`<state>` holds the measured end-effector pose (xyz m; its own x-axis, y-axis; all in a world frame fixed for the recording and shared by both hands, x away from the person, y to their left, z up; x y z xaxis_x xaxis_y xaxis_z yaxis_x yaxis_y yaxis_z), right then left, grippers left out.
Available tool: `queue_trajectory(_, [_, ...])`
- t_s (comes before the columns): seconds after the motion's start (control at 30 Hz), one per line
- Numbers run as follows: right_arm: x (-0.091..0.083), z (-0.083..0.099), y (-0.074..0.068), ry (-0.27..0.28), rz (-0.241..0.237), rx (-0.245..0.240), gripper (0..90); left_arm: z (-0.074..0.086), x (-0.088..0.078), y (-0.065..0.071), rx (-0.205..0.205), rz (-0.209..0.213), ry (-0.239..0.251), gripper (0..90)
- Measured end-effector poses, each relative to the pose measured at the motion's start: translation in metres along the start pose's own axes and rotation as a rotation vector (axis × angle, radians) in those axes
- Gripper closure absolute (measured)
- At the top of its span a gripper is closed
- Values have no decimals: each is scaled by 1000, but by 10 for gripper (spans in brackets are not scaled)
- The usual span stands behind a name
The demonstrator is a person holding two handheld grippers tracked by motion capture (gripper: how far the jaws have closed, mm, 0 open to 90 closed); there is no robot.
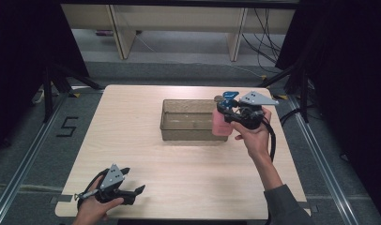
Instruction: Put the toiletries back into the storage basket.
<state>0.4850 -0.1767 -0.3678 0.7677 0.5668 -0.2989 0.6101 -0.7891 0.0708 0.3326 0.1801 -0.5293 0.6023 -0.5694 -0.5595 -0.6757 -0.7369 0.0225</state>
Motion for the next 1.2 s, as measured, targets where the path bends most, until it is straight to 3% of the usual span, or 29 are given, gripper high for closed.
queue_trajectory(0.17, [7,-1,1,-20,-12,36,537,0,0,0,0,0,4,148])
queue_trajectory(0.57, [29,0,13,-14,27,40,537,0,0,-1,9,-4,-3,148])
queue_trajectory(0.6, [32,1,14,-25,25,61,537,0,0,0,-1,2,3,147])
queue_trajectory(0.77, [40,3,20,-23,39,41,537,0,0,0,0,3,3,148])
queue_trajectory(0.83, [43,4,20,-28,37,60,537,0,1,1,-5,4,15,148])
queue_trajectory(0.9, [44,5,22,-20,42,42,537,0,0,0,4,13,-3,147])
queue_trajectory(0.97, [46,6,21,-28,42,69,536,0,0,0,7,5,-5,148])
queue_trajectory(1.0, [48,6,23,-18,42,52,537,0,1,1,2,10,0,148])
queue_trajectory(1.03, [49,8,22,-29,43,72,536,0,1,1,6,8,-2,148])
queue_trajectory(1.1, [51,9,24,-27,47,44,537,0,0,1,3,6,-2,148])
queue_trajectory(1.17, [52,10,23,-35,51,75,536,0,0,0,2,8,2,148])
queue_trajectory(1.2, [53,11,25,-29,53,63,537,0,1,1,1,2,10,148])
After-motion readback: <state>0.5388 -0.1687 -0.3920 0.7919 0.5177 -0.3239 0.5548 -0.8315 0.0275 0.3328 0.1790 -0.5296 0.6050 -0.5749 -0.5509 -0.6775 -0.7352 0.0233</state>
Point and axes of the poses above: each handheld gripper's, and its own axes: x roughly forward along the jaws, z roughly out of its underside, y roughly to its right, the point moved 5 cm from there along x, roughly forward along the jaws, and after that the axes turned 2 degrees about -x, right-handed, at the moved point
